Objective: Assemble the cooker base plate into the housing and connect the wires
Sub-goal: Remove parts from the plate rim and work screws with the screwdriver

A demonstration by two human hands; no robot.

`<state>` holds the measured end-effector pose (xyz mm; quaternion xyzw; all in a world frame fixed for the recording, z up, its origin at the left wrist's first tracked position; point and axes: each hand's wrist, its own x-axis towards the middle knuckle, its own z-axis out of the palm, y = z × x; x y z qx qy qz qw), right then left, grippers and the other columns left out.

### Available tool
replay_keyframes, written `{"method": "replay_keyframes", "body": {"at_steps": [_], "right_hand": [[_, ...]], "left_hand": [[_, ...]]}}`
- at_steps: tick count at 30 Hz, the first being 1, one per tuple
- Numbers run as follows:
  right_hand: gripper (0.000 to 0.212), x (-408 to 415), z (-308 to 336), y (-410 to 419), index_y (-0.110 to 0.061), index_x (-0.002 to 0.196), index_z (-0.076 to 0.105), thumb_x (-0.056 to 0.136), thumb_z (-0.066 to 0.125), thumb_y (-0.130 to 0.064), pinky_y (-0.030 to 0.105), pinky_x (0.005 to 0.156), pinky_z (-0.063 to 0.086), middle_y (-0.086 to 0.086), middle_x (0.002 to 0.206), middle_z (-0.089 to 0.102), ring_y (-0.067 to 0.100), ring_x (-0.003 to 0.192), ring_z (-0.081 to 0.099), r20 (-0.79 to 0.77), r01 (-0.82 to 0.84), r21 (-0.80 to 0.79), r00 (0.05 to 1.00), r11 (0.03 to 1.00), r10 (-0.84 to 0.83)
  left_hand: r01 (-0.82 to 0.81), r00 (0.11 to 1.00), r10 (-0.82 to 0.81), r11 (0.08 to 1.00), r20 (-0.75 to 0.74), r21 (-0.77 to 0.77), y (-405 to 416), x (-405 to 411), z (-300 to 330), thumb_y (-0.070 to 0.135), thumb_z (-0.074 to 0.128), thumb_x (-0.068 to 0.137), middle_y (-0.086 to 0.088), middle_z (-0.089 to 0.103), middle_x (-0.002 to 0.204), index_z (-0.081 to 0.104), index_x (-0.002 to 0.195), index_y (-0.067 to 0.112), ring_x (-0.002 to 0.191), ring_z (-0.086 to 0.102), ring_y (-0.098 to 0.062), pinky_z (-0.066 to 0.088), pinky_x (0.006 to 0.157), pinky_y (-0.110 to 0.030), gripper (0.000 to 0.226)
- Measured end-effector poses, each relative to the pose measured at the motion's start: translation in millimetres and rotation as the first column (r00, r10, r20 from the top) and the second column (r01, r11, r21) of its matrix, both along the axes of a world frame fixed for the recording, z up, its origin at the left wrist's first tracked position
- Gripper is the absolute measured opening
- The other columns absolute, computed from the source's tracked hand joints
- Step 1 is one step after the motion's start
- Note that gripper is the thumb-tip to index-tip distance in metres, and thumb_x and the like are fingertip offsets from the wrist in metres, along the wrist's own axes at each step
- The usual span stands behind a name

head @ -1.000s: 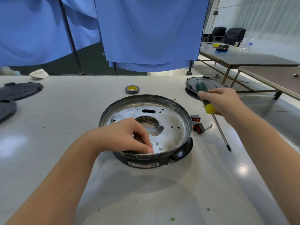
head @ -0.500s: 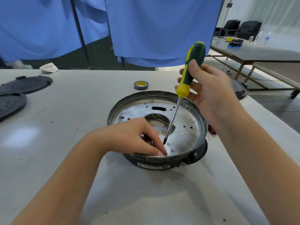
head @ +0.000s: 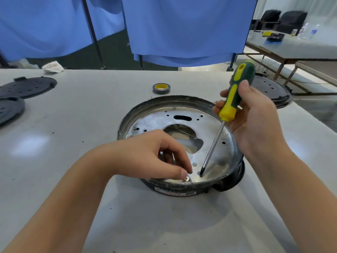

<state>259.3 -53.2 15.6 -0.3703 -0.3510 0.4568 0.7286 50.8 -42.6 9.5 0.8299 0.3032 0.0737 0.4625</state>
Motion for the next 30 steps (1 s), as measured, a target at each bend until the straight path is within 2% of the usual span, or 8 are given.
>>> {"method": "replay_keyframes", "body": {"at_steps": [3, 7, 10, 14, 21, 30], "right_hand": [[0.021, 0.0, -4.7, 0.4, -0.005, 0.095, 0.058, 0.099, 0.046, -0.022, 0.029, 0.059, 0.055, 0.003, 0.072, 0.065, 0.017, 0.058, 0.065, -0.02, -0.028, 0.008, 0.999, 1.0, 0.028], [0.023, 3.2, -5.3, 1.6, -0.002, 0.099, 0.056, 0.1, 0.046, -0.022, 0.028, 0.06, 0.055, 0.005, 0.073, 0.063, 0.017, 0.057, 0.063, -0.085, -0.042, -0.015, 0.996, 0.999, 0.041], [0.025, 4.2, -5.8, 1.6, 0.0, 0.101, 0.056, 0.1, 0.045, -0.023, 0.028, 0.06, 0.056, 0.005, 0.073, 0.063, 0.016, 0.057, 0.063, -0.117, -0.053, -0.021, 0.992, 0.998, 0.05], [0.026, 5.3, -4.9, 1.2, 0.0, 0.104, 0.054, 0.1, 0.045, -0.023, 0.028, 0.063, 0.056, 0.004, 0.07, 0.064, 0.016, 0.06, 0.065, -0.175, -0.078, -0.009, 0.982, 0.997, 0.075], [0.021, 1.3, -6.1, -1.4, -0.004, 0.094, 0.055, 0.098, 0.044, -0.022, 0.031, 0.069, 0.057, 0.002, 0.072, 0.067, 0.021, 0.069, 0.07, -0.051, -0.141, 0.071, 0.988, 0.987, 0.145], [0.021, -7.3, -0.7, -9.5, -0.004, 0.095, 0.054, 0.099, 0.041, -0.021, 0.033, 0.071, 0.058, 0.002, 0.073, 0.066, 0.025, 0.079, 0.072, -0.009, -0.196, 0.096, 0.98, 0.976, 0.197]], "left_hand": [[-0.01, 1.0, 0.011, 1.0, -0.023, 0.028, -0.5, 1.0, -3.0, 0.033, 0.076, 0.077, 0.013, 0.064, 0.063, 0.075, 0.08, 0.034, 0.055, 0.053, 0.0, 0.042, 0.055, -0.013, 0.003], [-0.042, 0.998, 0.044, 0.998, -0.036, 0.051, -1.9, 3.3, -5.7, 0.03, 0.076, 0.078, 0.002, 0.066, 0.067, 0.075, 0.076, 0.035, 0.058, 0.053, -0.005, 0.045, 0.058, -0.018, 0.005], [-0.041, 0.998, 0.044, 0.998, -0.05, 0.048, -3.3, 4.0, -4.0, 0.03, 0.075, 0.08, 0.005, 0.067, 0.067, 0.075, 0.077, 0.036, 0.058, 0.053, -0.003, 0.046, 0.058, -0.018, 0.006], [-0.073, 0.996, 0.074, 0.997, -0.045, 0.038, -4.4, 5.3, -0.8, 0.023, 0.074, 0.083, 0.015, 0.063, 0.06, 0.076, 0.08, 0.033, 0.05, 0.05, 0.002, 0.039, 0.05, -0.012, 0.01], [-0.109, 0.993, 0.111, 0.993, -0.036, 0.044, -5.5, 6.8, -0.5, 0.024, 0.078, 0.079, 0.023, 0.059, 0.056, 0.075, 0.079, 0.031, 0.047, 0.048, 0.004, 0.036, 0.047, -0.007, 0.008], [-0.142, 0.989, 0.143, 0.99, -0.042, 0.022, -4.3, 7.6, -0.2, 0.019, 0.079, 0.078, 0.021, 0.057, 0.052, 0.075, 0.075, 0.03, 0.044, 0.048, 0.005, 0.035, 0.045, -0.005, 0.012]]}}
